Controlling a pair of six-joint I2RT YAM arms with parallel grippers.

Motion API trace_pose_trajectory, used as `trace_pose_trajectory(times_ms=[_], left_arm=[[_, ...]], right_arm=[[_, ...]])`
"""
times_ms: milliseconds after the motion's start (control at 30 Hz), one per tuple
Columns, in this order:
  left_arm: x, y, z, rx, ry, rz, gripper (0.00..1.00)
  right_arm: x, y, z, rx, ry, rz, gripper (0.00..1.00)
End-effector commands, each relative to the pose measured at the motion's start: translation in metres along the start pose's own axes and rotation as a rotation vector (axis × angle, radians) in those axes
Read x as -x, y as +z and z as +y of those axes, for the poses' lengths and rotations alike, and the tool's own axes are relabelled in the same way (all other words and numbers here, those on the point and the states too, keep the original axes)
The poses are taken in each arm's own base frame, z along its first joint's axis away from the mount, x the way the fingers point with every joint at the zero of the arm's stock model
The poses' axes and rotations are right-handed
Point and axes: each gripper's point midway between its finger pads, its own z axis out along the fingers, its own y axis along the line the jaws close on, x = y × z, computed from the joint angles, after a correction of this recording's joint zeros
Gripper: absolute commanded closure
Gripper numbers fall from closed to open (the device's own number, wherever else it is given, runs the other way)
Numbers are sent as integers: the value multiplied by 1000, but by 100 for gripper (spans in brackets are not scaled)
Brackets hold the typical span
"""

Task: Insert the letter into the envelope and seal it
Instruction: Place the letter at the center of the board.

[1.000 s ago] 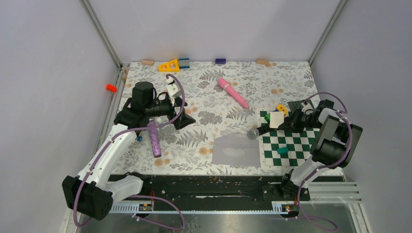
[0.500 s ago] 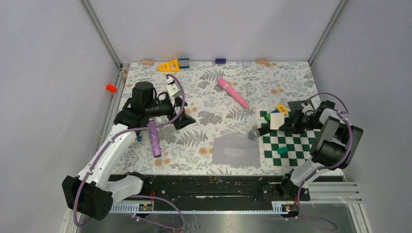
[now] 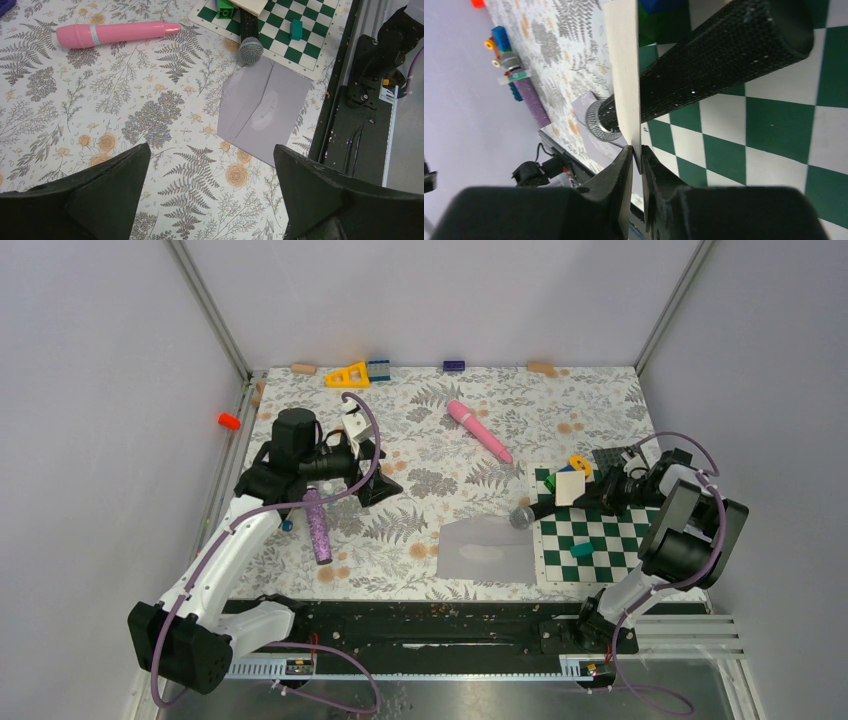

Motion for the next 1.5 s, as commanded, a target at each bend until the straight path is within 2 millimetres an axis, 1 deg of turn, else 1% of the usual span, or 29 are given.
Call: trace_pose_trajectory(times_ms=[0,367,467,567,700,767,867,1033,1467], left_arm=[[11,-3,-4,-18,45,-45,1],[11,-3,-4,-17,49,-46,1],[11,-3,-4,-19,48,-46,1],[12,-4,-5,-19,49,-47,1],[12,-4,-5,-16,50,-48,1],[12,-4,-5,-17,50,-48,1],[11,-4,-5,-16,50,-47,1],[11,-3,-4,-19,47,-46,1],[12,-3,-4,-19,48,-46,1]], right_arm=[[1,-8,20,107,0,-16,81],[4,-16,14,127,45,-33,82],[3,-14,3,75,66,-24,82],[2,-11,-8,37,90,-6,79],[2,-4,-20,11,123,21,77],[2,-3,-23,3,129,28,74],[2,-3,-24,-1,126,28,67],[5,-5,-19,12,105,9,60],[15,-4,-13,53,87,-29,58]])
